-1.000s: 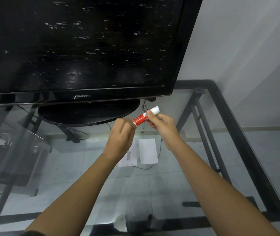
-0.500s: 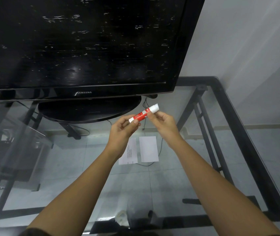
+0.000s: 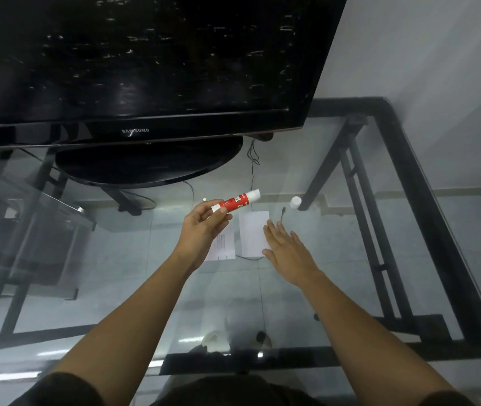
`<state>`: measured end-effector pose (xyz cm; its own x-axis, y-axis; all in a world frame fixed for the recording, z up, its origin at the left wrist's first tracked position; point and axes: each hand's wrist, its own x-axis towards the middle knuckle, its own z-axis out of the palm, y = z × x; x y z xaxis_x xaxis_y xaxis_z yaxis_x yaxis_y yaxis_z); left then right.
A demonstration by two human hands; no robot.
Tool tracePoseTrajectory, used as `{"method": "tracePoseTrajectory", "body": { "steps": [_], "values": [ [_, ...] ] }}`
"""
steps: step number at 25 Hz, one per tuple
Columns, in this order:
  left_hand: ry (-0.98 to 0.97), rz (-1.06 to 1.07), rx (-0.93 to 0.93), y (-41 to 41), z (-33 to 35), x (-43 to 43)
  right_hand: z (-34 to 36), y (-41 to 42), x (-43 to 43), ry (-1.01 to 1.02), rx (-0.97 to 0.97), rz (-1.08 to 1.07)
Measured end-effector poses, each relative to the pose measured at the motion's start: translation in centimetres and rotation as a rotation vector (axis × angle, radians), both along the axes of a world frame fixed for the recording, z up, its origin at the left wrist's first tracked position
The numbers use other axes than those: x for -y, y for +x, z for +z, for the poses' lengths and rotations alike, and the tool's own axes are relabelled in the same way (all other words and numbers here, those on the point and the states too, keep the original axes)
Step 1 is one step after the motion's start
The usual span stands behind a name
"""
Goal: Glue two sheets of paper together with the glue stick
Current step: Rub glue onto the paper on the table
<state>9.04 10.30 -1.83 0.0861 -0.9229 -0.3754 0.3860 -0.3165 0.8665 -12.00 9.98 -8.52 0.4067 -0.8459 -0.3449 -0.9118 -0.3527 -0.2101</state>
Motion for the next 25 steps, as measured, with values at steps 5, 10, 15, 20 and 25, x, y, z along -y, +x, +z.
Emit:
{"method": "tracePoseTrajectory", "body": {
  "steps": [5,10,15,20,25],
  "values": [
    [0.181,0.145,-0.274,-0.5,-0.7,1.2,-0.9,-0.8,0.3,-0.030,0.055,0.009],
    [0.402,0.164,-0.397,-1.4,-0.4,2.3,-1.3,-0.8,0.3,0.044,0.233,-0.119],
    [0.058,-0.303,0.667,-1.5,-0.8,1.0,-1.4,-1.0,0.0,0.058,0.323,-0.137],
    [-0.317,-0.592,0.959,-0.8,-0.8,0.2,-0.6,-1.0,-0.2,0.081,0.370,-0.164],
    [-0.396,-0.767,1.015,-1.1,-1.6,0.7,-0.4,-0.9,-0.2,0.091,0.375,-0.181]
  ]
}}
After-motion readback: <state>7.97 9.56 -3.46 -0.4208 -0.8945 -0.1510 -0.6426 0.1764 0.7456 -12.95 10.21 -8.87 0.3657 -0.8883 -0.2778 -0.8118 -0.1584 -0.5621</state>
